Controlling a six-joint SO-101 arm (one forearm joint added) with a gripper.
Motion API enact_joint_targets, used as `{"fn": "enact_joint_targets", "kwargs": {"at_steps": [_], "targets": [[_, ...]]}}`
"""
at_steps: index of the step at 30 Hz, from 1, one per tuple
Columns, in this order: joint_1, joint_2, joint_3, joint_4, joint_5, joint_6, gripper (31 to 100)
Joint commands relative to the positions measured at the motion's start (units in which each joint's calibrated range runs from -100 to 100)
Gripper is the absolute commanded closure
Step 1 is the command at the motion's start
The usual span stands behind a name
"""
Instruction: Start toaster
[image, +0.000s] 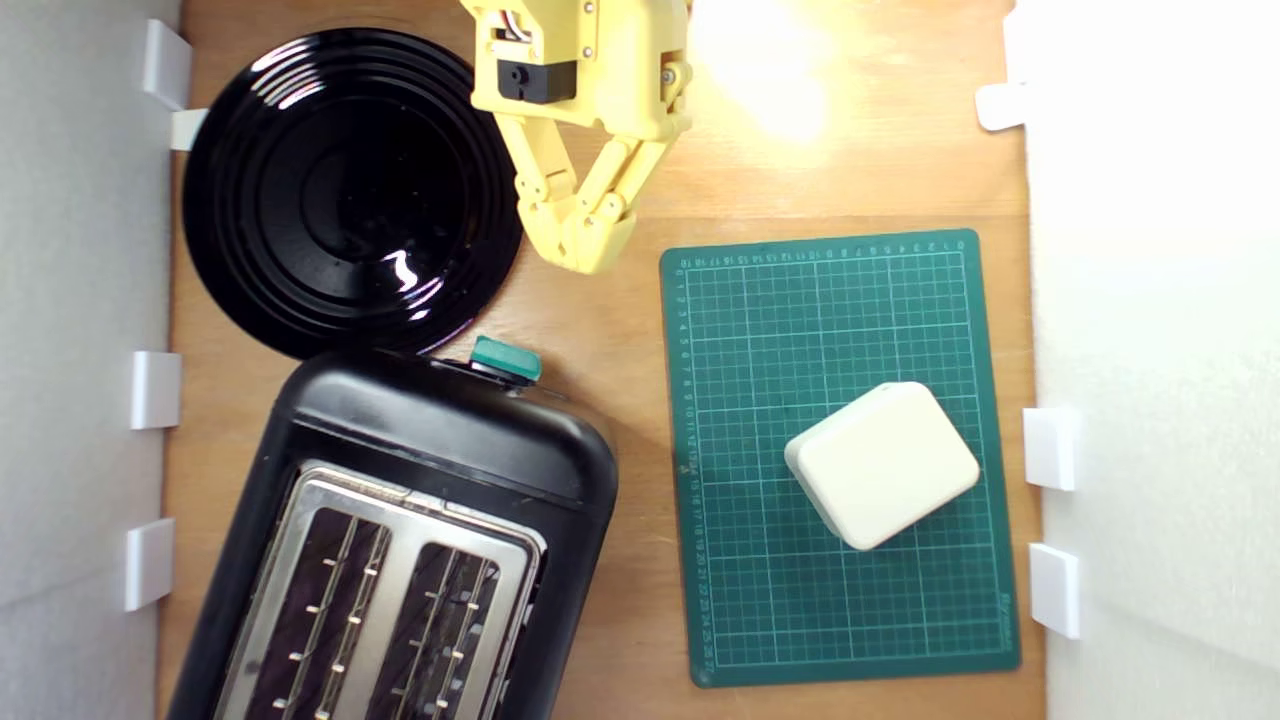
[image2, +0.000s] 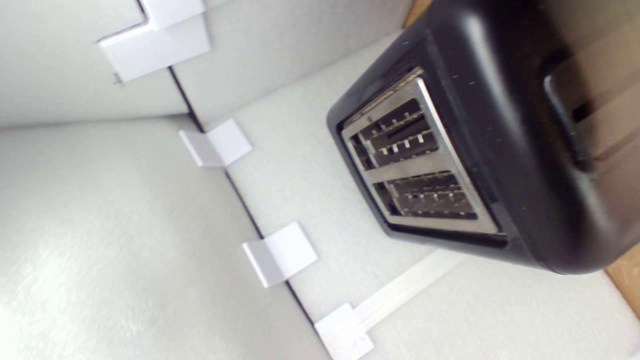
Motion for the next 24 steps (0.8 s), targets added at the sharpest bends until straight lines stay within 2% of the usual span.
{"fn": "enact_joint_targets", "kwargs": {"at_steps": [1,8,24], "targets": [[0.3,-7.4,6.2,-3.3,-0.7,-2.3,98.9],[0.3,-17.5,20.0,-3.8,-0.8,-5.4,98.9],[0.3,-36.4,46.9,-2.5,-0.9,-4.5,98.9]]}}
